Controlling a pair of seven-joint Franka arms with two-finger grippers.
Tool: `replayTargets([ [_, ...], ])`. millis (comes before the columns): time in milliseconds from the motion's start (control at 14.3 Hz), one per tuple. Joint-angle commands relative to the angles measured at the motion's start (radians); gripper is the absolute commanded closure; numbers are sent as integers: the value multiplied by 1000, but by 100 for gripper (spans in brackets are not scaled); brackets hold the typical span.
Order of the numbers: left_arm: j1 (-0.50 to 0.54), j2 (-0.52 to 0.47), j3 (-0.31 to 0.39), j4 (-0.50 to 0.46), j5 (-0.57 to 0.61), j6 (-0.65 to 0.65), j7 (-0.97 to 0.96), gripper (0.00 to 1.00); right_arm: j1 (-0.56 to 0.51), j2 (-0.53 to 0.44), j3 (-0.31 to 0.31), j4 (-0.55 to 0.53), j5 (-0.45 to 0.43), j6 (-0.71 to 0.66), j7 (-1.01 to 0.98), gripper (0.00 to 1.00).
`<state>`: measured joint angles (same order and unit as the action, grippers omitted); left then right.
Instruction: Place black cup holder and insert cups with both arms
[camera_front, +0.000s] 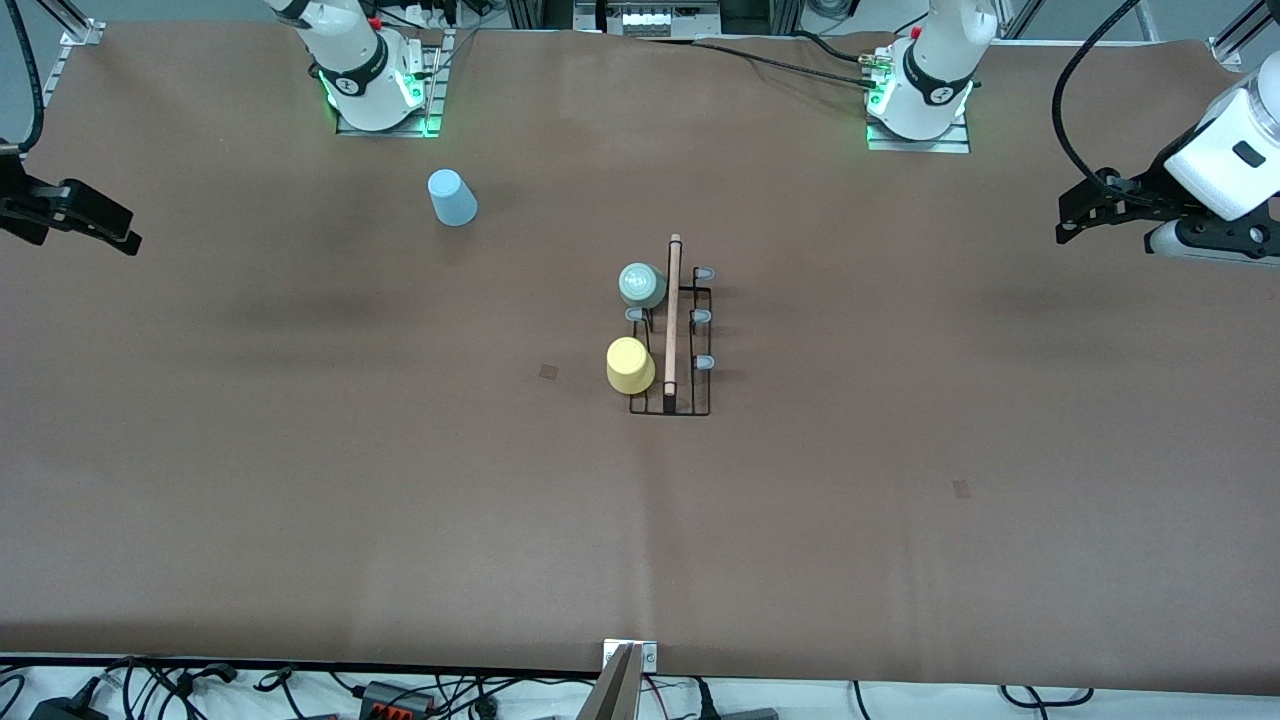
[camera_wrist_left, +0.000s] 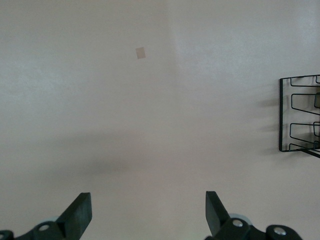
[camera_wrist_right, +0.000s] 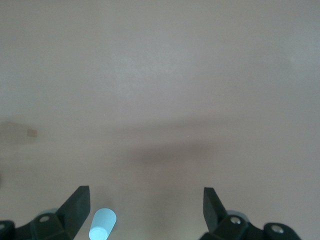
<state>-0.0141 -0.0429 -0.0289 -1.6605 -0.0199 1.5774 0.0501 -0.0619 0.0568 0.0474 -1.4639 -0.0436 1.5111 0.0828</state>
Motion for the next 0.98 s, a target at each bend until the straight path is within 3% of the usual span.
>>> replayTargets([
  [0,-3,11,6,28,-14,-23,5,0,-7,-2,-35,16,20,9,-3,0],
  [140,-4,11,6,28,-14,-23,5,0,-16,-5,-66,14,27,8,-3,0],
  [490,-3,11,6,28,-14,-25,5,0,22,29,-67,19,-27,-5,-11,0],
  [909,-3,11,6,28,-14,-25,5,0,45,49,-66,42,-27,4,-6,0],
])
